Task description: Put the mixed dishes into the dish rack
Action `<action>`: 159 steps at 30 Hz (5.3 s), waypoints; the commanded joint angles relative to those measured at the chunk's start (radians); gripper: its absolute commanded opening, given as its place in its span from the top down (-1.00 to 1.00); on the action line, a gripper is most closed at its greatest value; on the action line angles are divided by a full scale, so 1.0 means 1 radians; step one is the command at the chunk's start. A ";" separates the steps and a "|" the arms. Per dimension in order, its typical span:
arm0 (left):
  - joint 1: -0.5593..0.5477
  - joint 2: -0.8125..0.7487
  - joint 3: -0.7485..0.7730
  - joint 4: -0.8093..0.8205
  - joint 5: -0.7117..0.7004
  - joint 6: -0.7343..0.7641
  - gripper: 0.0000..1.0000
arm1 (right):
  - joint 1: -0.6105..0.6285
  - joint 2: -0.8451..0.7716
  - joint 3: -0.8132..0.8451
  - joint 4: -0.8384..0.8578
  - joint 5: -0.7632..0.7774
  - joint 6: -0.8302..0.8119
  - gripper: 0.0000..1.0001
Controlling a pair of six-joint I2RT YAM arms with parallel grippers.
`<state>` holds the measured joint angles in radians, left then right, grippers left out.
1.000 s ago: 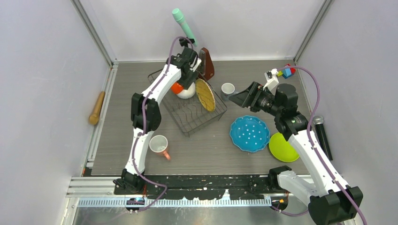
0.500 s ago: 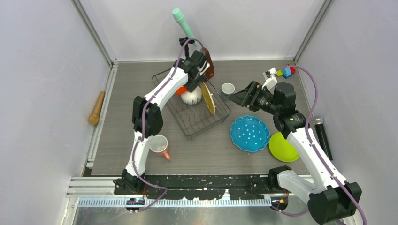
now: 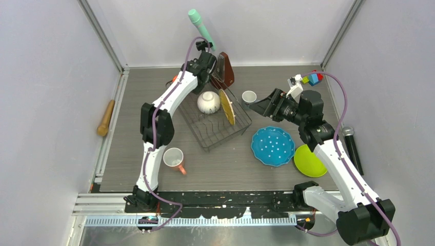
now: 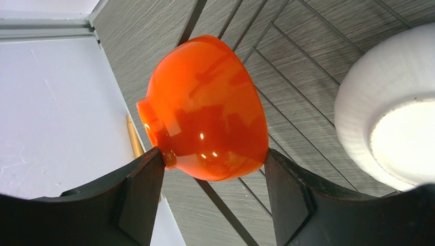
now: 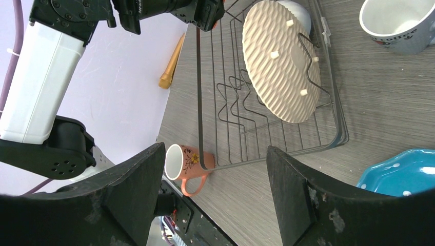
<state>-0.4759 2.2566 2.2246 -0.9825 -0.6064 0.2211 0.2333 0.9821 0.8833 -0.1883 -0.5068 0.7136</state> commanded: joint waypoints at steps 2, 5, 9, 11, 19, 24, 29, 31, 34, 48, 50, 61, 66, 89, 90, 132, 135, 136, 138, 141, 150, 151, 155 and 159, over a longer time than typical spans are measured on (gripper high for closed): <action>-0.003 0.019 -0.013 0.073 -0.049 0.015 1.00 | -0.005 -0.002 0.029 0.038 -0.007 -0.001 -0.56; -0.003 0.037 -0.012 0.052 -0.025 0.011 1.00 | -0.005 0.005 0.032 0.039 -0.009 -0.003 -0.56; -0.001 0.063 -0.020 0.043 -0.044 0.016 1.00 | -0.005 0.010 0.035 0.039 -0.009 -0.003 -0.56; -0.001 0.078 -0.020 0.035 -0.040 0.019 1.00 | -0.005 0.012 0.034 0.041 -0.009 -0.003 -0.56; -0.001 0.113 -0.026 -0.025 -0.003 -0.011 1.00 | -0.005 0.017 0.034 0.041 -0.008 -0.003 -0.56; -0.001 0.101 -0.065 0.004 -0.022 -0.021 1.00 | -0.005 0.021 0.030 0.051 -0.012 0.004 -0.56; -0.001 0.109 -0.020 -0.019 -0.034 -0.042 0.17 | -0.005 0.017 0.028 0.050 -0.011 0.005 -0.56; -0.001 0.103 0.001 -0.034 -0.010 -0.057 -0.28 | -0.006 0.017 0.028 0.049 -0.010 0.006 -0.56; -0.001 0.086 0.025 -0.054 0.042 -0.080 -0.60 | -0.005 0.019 0.029 0.049 -0.010 0.008 -0.56; -0.003 -0.030 0.063 -0.108 0.130 -0.156 -0.98 | 0.002 0.091 0.056 -0.004 0.018 -0.035 -0.57; -0.004 -0.058 0.063 -0.118 0.162 -0.190 -0.96 | 0.017 0.116 0.091 -0.031 0.031 -0.061 -0.57; -0.034 -0.187 0.004 -0.143 0.444 -0.364 -0.90 | 0.269 0.283 0.272 -0.176 0.315 -0.294 -0.57; -0.039 -0.198 -0.015 -0.127 0.483 -0.403 -0.90 | 0.385 0.404 0.385 -0.230 0.483 -0.422 -0.57; 0.196 -0.608 -0.561 0.122 0.540 -0.638 -0.94 | 0.479 0.760 0.652 -0.292 0.871 -0.539 0.03; 0.200 -0.610 -0.581 0.130 0.546 -0.644 -0.93 | 0.473 0.756 0.650 -0.294 0.873 -0.536 0.05; 0.219 -0.571 -0.811 0.305 0.639 -0.853 0.10 | 0.207 0.222 0.288 -0.359 0.460 -0.329 -0.63; 0.219 -0.572 -0.823 0.298 0.622 -0.862 0.11 | 0.133 0.140 0.191 -0.382 0.489 -0.278 -0.60; 0.219 -0.574 -0.833 0.300 0.616 -0.867 0.13 | 0.120 0.111 0.176 -0.390 0.499 -0.249 -0.58; 0.220 -0.583 -0.853 0.310 0.615 -0.878 0.26 | 0.074 0.085 0.139 -0.424 0.540 -0.200 -0.54; 0.220 -0.592 -0.879 0.329 0.615 -0.890 0.62 | 0.006 0.074 0.084 -0.471 0.571 -0.138 -0.48; 0.259 -0.703 -1.013 0.430 0.526 -1.012 1.00 | -0.094 0.078 0.016 -0.595 0.655 -0.002 -0.36; 0.264 -0.707 -1.015 0.427 0.516 -1.023 1.00 | -0.106 0.076 -0.001 -0.600 0.655 0.033 -0.32; 0.273 -0.735 -1.048 0.443 0.486 -1.075 1.00 | -0.117 0.057 -0.052 -0.630 0.676 0.107 -0.30; 0.273 -0.761 -1.096 0.483 0.464 -1.141 1.00 | -0.118 0.062 -0.092 -0.693 0.698 0.201 -0.33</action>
<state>-0.2184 1.5555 1.1625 -0.5621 -0.0681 -0.8207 0.1200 1.0622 0.8181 -0.8085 0.1448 0.7818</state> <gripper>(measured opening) 0.037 0.659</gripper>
